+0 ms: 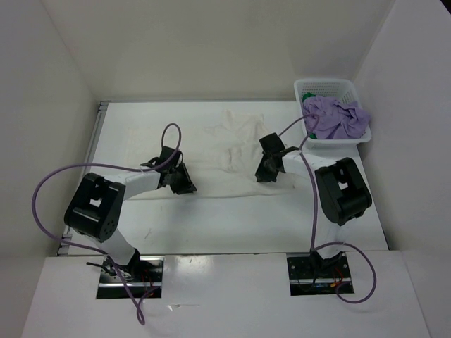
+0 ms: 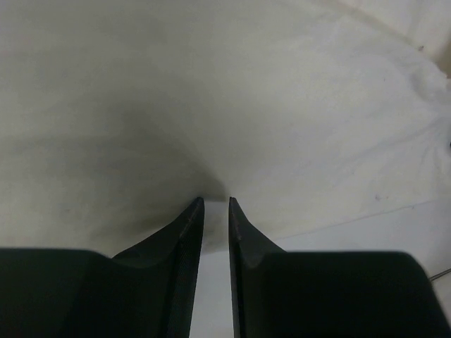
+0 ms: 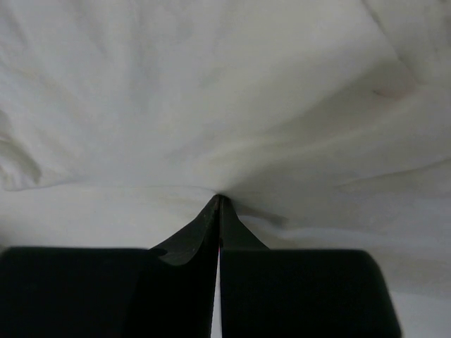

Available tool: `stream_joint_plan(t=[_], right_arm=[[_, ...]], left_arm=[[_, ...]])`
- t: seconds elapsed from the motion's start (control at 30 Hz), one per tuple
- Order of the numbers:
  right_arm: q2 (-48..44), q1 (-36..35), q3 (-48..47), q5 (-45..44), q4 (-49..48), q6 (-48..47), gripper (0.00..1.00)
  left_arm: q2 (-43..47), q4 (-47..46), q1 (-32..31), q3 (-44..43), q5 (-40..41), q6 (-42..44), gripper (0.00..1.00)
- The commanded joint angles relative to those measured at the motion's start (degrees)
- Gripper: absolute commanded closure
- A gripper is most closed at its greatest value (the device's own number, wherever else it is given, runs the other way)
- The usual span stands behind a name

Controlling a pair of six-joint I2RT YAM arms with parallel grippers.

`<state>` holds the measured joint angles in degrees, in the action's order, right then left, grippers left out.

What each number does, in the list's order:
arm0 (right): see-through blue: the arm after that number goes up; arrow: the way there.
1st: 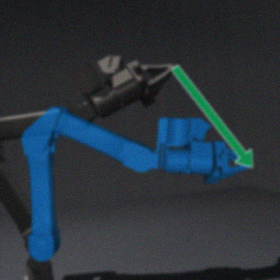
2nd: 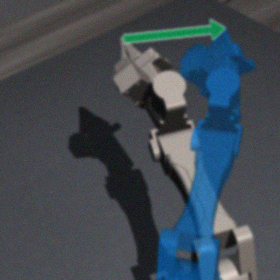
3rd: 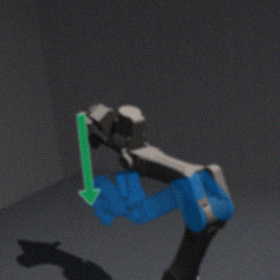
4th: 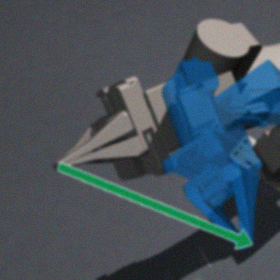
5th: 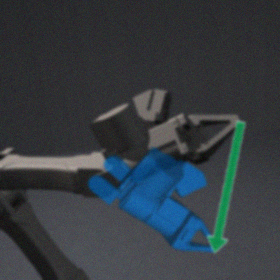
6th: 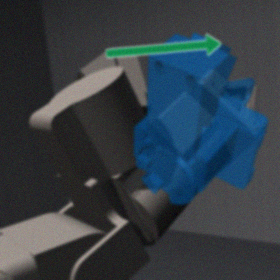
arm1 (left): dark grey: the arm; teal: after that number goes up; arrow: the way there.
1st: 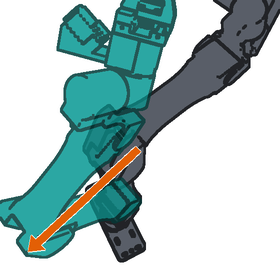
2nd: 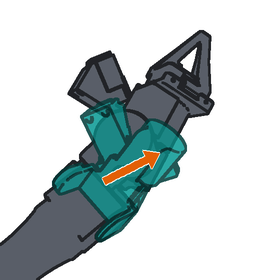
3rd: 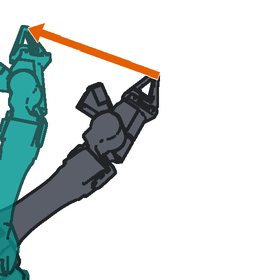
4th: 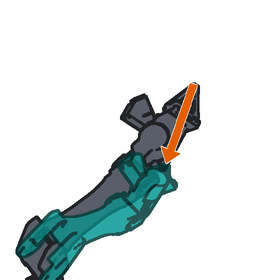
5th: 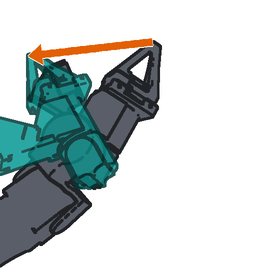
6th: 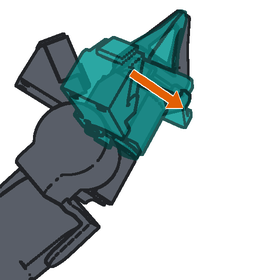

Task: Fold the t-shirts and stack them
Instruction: Fold the flattened tshirt in 1/3 of the way

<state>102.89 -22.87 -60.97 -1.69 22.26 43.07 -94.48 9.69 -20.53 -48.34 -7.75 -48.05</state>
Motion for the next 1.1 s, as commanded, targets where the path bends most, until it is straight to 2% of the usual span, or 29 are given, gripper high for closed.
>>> stream_joint_plan(t=[0.0,0.23,0.3,0.43,0.5,0.53,0.6,0.67,0.73,0.83,0.97,1.07], right_arm=[[-3.12,1.60,6.90,-4.72,4.63,2.18,0.97],[-15.51,2.83,18.76,-1.38,7.44,6.50,0.97],[-20.43,2.83,20.01,0.10,7.97,8.08,0.97],[-22.82,2.83,20.02,2.13,9.20,9.31,0.96],[-23.87,2.83,17.92,2.75,9.82,8.53,0.92],[-23.88,3.62,14.34,2.75,10.34,7.30,0.87],[-23.88,4.24,7.12,3.27,11.14,5.89,0.84],[-21.26,4.24,0.63,4.58,10.44,3.35,0.84],[-18.97,4.24,-2.47,6.26,7.02,0.97,0.88],[-13.17,4.24,-8.63,8.37,4.73,-1.92,0.94],[-8.07,4.24,-15.04,7.76,4.72,-5.62,0.94],[-6.39,4.24,-16.20,8.45,3.67,-7.21,0.93]], left_arm=[[1.30,1.11,0.58,5.17,-2.70,-1.17,0.72],[10.87,3.75,2.17,16.07,-10.69,-3.63,0.68],[13.43,6.46,2.77,18.18,-12.37,-4.24,0.66],[22.12,11.31,4.98,18.11,-12.99,-3.19,0.64],[22.76,13.33,4.98,14.08,-12.99,-2.40,0.62],[22.76,14.03,5.50,9.45,-12.99,-1.18,0.62],[22.76,15.44,6.20,3.72,-10.55,0.58,0.62],[21.37,14.66,8.22,-4.08,-6.85,3.66,0.62],[18.73,11.16,13.57,-7.81,-6.31,4.99,0.69],[10.56,7.37,19.82,-14.40,-3.00,5.51,0.72],[-2.69,5.86,24.39,-23.19,2.10,7.62,0.71],[-8.52,4.46,27.03,-29.17,7.45,7.62,0.67]])
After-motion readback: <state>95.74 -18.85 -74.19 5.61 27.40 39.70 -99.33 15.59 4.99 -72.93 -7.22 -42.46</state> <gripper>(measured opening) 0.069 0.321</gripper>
